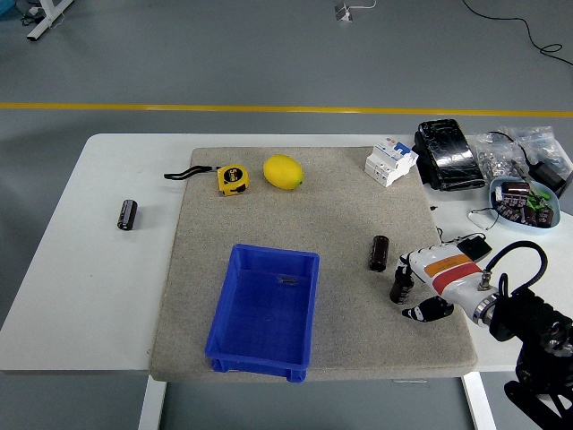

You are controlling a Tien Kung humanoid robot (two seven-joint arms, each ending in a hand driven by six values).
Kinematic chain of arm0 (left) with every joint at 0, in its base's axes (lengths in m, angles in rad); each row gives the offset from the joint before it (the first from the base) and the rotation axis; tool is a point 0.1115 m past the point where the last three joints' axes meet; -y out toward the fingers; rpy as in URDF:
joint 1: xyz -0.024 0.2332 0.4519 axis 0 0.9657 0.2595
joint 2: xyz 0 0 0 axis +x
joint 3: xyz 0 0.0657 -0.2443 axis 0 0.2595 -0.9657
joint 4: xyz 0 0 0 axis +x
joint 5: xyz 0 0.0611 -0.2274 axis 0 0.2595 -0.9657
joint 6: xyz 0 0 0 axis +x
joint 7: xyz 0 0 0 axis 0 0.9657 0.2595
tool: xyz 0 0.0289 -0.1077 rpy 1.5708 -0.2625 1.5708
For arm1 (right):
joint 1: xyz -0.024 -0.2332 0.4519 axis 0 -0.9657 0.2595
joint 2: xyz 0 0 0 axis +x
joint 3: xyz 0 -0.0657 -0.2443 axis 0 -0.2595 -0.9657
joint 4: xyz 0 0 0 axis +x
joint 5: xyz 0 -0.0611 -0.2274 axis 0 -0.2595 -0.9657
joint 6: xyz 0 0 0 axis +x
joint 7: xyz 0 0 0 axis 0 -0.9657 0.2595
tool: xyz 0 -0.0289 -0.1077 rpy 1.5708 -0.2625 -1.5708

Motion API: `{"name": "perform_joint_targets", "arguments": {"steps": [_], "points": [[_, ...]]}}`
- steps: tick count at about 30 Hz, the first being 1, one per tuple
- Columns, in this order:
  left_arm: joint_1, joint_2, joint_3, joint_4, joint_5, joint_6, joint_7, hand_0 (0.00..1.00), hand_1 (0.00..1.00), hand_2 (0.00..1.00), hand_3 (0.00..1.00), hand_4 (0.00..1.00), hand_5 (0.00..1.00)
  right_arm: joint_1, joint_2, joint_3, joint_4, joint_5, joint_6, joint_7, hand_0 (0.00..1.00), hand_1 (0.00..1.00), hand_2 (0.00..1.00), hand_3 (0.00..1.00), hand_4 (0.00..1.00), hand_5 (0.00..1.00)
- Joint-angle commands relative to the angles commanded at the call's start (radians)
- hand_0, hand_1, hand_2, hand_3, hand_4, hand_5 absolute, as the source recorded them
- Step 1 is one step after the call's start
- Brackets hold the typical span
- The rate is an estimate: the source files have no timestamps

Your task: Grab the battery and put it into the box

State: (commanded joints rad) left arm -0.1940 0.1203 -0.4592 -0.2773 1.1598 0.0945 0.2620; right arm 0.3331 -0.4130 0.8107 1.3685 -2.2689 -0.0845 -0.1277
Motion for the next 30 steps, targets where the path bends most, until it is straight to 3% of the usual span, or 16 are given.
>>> {"name": "perform_joint_targets", "arguments": {"steps": [30], "points": [[-0.003, 0.000, -0.002, -0.001, 0.009, -0.004, 0.001, 0.711, 0.717, 0.749, 0.640, 0.672, 0.663, 0.011, 0.006, -0.010, -0.020, 0.000, -0.025, 0.014, 0.230, 0.367, 0.445, 0.483, 0.942, 0.276]]}}
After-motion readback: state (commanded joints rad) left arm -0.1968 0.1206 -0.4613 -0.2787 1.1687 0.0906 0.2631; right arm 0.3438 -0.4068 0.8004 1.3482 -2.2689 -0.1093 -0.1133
